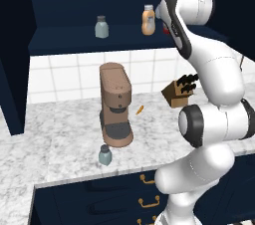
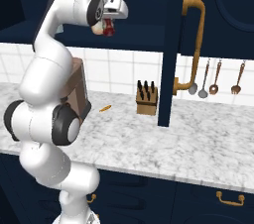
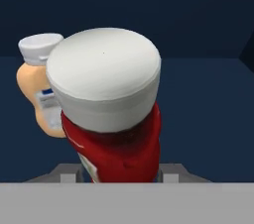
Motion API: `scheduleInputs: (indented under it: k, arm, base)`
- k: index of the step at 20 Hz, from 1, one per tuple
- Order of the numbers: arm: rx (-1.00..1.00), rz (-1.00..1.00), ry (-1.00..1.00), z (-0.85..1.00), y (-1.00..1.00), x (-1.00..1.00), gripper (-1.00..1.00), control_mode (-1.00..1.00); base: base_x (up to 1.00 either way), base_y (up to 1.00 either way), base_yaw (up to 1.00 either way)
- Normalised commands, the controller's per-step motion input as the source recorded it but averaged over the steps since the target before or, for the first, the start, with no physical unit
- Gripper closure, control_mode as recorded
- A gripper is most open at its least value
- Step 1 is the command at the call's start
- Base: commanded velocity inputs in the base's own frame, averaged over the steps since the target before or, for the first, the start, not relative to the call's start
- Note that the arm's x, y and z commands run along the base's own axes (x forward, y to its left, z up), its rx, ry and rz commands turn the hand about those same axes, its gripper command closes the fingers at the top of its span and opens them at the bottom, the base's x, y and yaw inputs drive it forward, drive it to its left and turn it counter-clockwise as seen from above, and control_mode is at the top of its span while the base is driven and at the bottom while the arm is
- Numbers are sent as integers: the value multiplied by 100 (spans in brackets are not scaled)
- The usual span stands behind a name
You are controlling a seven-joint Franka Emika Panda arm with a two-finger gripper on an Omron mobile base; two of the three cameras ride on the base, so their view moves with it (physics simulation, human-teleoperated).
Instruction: Put the shaker and condiment bottle from the counter next to their counterparts in the cabinet.
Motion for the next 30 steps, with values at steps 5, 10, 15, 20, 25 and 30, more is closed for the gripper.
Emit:
scheduleInputs:
  k: [5,10,15,20,25,30]
  arm:
    - [0,3,3,-5,0,10,100,-100]
    - [0,2,3,-10,0,13,100,-100]
    - [0,2,2,-12,0,13,100,-100]
    - [0,1,3,-11,0,17,-100,-100]
    - [0,1,0,-2,0,8,-100,-100]
    - [0,2,1,0,0,3,-100,-100]
  base:
    - [0,0,0]
    - [0,0,0]
    - [0,0,0]
    - [0,0,0]
    - [0,0,0]
    - [0,0,0]
